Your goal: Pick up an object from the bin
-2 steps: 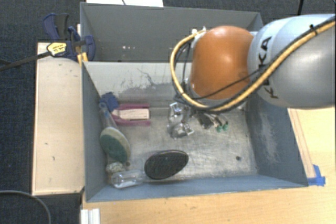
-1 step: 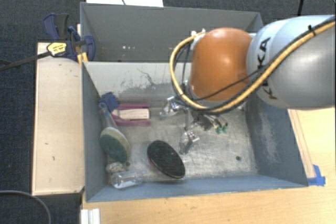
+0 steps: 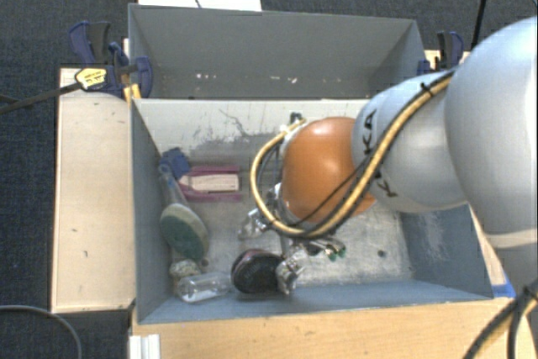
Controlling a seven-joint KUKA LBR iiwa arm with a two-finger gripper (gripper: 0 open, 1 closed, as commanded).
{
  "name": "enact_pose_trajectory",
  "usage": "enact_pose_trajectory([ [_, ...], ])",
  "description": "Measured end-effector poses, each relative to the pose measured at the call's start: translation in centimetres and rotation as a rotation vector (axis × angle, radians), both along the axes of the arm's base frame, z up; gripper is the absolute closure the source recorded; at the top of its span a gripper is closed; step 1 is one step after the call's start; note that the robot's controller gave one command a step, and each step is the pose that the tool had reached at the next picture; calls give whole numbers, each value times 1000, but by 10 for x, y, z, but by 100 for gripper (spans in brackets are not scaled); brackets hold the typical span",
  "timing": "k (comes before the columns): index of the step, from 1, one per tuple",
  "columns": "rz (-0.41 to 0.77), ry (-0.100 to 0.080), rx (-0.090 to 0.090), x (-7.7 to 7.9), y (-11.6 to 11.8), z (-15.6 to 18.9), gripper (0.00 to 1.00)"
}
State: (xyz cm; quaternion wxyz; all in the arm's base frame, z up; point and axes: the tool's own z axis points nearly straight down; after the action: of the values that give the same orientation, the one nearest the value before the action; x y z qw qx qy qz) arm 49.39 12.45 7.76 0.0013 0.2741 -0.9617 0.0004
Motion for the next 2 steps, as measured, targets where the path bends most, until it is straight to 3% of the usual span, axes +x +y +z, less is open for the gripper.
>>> enact_pose_trajectory([
  [1, 0, -10, 5, 1, 0, -2, 100],
  [2, -28, -11, 4, -6, 1, 141, 100],
])
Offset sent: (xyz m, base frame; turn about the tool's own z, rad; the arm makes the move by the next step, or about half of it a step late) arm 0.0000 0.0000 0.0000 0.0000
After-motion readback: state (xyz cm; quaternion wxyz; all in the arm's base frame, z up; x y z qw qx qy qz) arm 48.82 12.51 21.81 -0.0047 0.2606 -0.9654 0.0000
